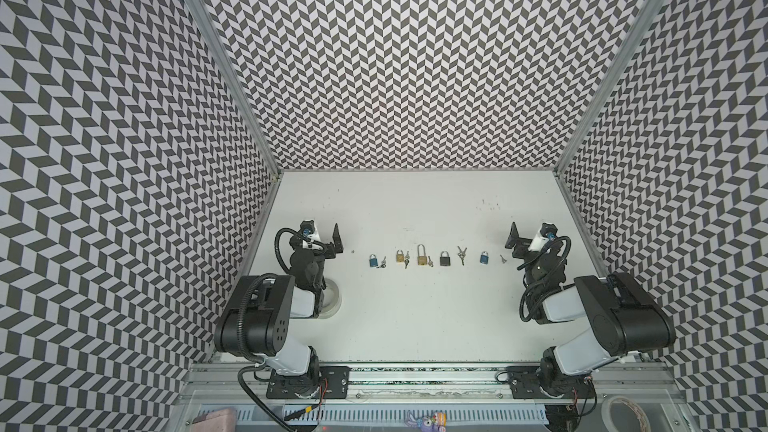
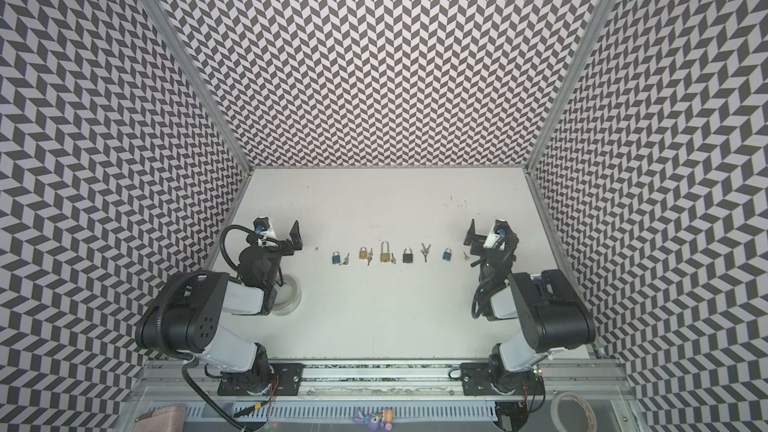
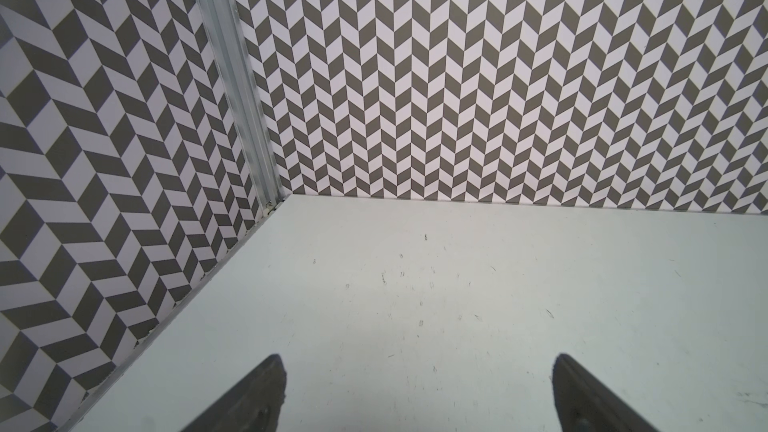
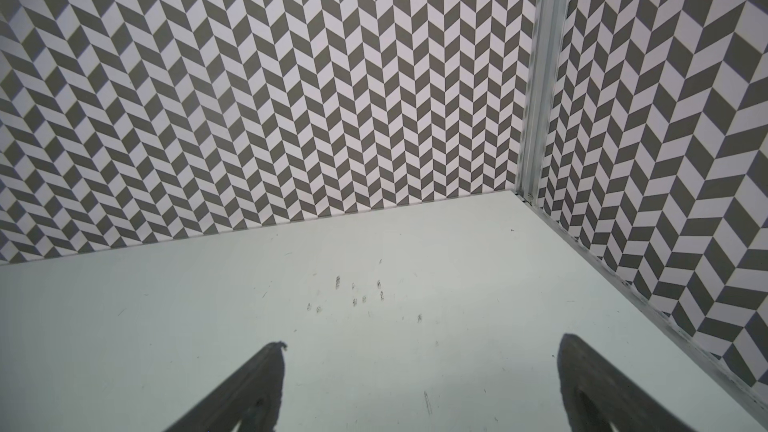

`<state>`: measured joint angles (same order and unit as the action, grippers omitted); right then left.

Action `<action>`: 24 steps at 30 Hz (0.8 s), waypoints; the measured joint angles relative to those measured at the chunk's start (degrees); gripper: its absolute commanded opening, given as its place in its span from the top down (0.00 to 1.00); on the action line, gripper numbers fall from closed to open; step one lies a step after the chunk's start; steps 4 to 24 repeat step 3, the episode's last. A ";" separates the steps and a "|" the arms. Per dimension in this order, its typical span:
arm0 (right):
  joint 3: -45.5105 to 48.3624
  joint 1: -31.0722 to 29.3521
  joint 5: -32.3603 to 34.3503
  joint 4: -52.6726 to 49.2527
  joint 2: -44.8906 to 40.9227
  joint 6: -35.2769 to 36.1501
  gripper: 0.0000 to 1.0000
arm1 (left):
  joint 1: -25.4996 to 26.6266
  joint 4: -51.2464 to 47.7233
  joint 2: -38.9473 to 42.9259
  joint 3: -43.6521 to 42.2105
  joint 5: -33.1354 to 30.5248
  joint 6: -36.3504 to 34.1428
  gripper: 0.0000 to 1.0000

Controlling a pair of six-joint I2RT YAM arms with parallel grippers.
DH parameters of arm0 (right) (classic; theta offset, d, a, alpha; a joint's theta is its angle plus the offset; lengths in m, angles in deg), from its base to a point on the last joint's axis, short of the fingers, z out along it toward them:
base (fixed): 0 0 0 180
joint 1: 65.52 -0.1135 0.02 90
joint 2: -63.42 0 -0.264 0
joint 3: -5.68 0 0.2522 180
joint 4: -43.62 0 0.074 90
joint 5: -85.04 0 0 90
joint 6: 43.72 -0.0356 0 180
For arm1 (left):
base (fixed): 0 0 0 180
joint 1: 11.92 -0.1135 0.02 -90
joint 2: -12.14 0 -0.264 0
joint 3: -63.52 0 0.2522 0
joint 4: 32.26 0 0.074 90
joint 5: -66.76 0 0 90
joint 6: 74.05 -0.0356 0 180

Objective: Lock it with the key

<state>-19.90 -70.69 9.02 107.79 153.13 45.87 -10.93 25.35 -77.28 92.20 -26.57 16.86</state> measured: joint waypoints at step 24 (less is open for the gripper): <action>0.00 0.00 -0.68 -0.35 0.00 0.15 0.00 | 0.00 0.00 0.00 0.00 0.00 0.00 0.00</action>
